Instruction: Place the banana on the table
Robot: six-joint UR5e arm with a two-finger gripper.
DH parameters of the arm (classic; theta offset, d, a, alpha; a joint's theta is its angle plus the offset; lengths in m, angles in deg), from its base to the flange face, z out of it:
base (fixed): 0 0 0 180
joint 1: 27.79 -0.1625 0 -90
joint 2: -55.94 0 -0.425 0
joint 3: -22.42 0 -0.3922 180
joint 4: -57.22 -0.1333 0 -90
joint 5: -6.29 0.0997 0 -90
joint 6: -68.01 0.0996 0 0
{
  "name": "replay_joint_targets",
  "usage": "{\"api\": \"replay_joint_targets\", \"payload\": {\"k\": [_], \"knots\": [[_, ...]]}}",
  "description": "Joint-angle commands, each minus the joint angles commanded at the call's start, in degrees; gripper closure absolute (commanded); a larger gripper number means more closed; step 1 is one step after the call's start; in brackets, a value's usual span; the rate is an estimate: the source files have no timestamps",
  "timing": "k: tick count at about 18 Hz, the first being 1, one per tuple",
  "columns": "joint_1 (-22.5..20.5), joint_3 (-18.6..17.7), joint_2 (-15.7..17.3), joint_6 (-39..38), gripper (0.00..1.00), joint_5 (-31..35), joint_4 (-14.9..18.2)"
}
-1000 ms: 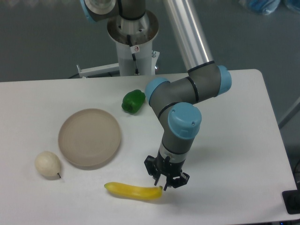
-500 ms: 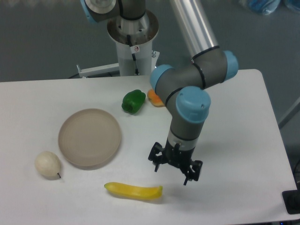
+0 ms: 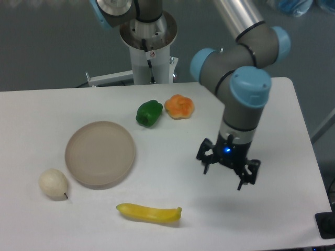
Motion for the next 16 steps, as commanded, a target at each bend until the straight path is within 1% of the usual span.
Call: {"api": "replay_joint_targets", "payload": {"k": [1,2,3,4,6,8,12,16], "knots": [[-0.52,1.93,-0.87,2.20,0.00,3.51,3.43],[-0.79,3.87,-1.75,4.05,0.00,5.89,5.99],[-0.88,5.19,-2.89,5.46,0.00,6.96,7.23],[-1.32,6.16,-4.04,6.17,0.00,7.14,7.59],[-2.72,6.61,-5.80,7.66,0.00,7.41,7.33],[-3.43,6.61,-7.29,11.51,0.00,8.19,6.72],[-3.43,7.14,-8.00,12.33,0.00,8.38,5.22],[-3.43,7.31,-8.53,12.33,0.00,8.38,5.05]]}}
